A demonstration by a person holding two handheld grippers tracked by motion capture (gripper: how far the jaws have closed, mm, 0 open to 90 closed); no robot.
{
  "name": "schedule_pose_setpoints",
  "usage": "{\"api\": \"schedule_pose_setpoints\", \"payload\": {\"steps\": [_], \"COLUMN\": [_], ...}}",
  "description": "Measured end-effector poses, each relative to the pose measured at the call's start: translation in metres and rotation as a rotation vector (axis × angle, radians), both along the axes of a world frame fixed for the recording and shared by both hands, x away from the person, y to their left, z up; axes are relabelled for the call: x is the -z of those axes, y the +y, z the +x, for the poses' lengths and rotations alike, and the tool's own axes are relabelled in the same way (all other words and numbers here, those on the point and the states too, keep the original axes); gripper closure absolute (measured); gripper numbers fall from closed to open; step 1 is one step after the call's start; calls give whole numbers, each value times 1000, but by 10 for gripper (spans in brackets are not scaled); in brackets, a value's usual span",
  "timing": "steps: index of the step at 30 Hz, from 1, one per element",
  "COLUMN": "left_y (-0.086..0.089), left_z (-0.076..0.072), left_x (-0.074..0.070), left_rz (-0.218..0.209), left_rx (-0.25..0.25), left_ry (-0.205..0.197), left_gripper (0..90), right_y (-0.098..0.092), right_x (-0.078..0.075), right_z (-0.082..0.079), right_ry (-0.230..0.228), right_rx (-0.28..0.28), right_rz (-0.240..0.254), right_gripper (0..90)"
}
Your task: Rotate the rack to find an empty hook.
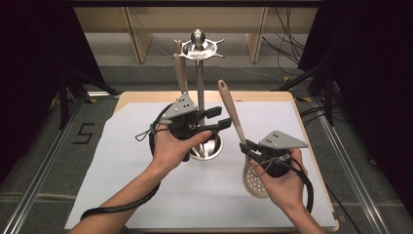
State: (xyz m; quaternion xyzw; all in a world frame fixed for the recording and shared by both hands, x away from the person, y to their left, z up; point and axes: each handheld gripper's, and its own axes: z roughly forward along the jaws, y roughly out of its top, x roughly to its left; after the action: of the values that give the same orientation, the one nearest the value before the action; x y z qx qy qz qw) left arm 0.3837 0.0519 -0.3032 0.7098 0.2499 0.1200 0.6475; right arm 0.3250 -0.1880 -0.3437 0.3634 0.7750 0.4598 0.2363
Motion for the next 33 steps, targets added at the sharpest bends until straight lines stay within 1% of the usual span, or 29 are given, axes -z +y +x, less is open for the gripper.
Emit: {"api": "schedule_pose_setpoints", "payload": {"steps": [1,2,3,4,5,6,7,8,9,11,12,14,15,16,17,18,19,20,21,22,24,25,26,27,28,29,31,33], "left_y": [0,-1,-1,-1,-1,-2,-2,-2,-2,-2,-2,-2,-2,-1,-1,-1,-1,-1,0,0,1,1,0,1,0,0,1,0], "left_z": [0,0,0,0,0,0,0,-1,-1,-1,-1,0,0,0,0,0,0,-1,-1,-2,-3,-3,-3,-4,-4,-4,-5,-6], "left_x": [0,0,0,0,0,-1,-1,-1,-1,-1,-1,-1,-1,-1,-1,-2,-2,-2,-3,-3,-4,-4,-4,-5,-5,-5,-6,-6], "left_rz": [-1,-2,-1,-2,-4,-5,-5,-6,-5,-7,-6,-5,-7,-9,-8,-7,-8,-11,-13,-17,-25,-31,-37,-35,-39,-41,-46,-53], "left_rx": [0,1,2,3,4,5,5,5,5,5,6,7,7,7,7,7,8,12,16,17,18,22,25,28,31,34,39,44], "left_ry": [1,1,1,1,2,3,4,5,3,2,2,2,2,1,-1,-4,-6,-8,-12,-10,-22,-26,-24,-22,-24,-25,-22,-21], "left_gripper": [486,486,487,487,489,492,494,497,500,511,514,520,524,529,535,544,556,575,594,607,645,660,666,671,675,679,687,693], "right_y": [1,2,2,3,4,5,4,5,6,6,8,8,9,10,10,10,11,11,12,11,14,15,14,15,15,14,15,17], "right_x": [1,0,0,0,0,0,-1,0,0,1,1,1,2,3,2,2,3,3,2,3,3,4,4,5,4,4,4,5], "right_z": [0,-1,0,-1,-2,-2,-2,-2,-2,-2,-2,-2,-3,-2,-3,-3,-2,-1,-2,-1,-3,-2,-1,-1,0,1,0,-1], "right_ry": [-6,4,-9,-6,-4,-3,-12,-2,-3,-14,-6,-1,-5,-7,-2,2,-3,-16,6,-5,20,5,7,6,4,-19,-3,3], "right_rx": [2,2,-11,-10,1,1,-9,-13,-14,-14,-14,-22,-15,-20,-18,-18,-26,-22,-19,-26,-11,-12,-21,-22,-35,-38,-37,-31], "right_rz": [5,6,-11,-8,2,-2,-18,-11,-12,-18,-12,-22,-21,-18,-30,-30,-28,-33,-33,-42,-22,-22,-35,-32,-42,-53,-51,-44], "right_gripper": [792,792,792,792,792,792,792,792,792,792,792,792,792,792,792,792,792,792,791,791,791,791,791,791,791,791,791,791]}}
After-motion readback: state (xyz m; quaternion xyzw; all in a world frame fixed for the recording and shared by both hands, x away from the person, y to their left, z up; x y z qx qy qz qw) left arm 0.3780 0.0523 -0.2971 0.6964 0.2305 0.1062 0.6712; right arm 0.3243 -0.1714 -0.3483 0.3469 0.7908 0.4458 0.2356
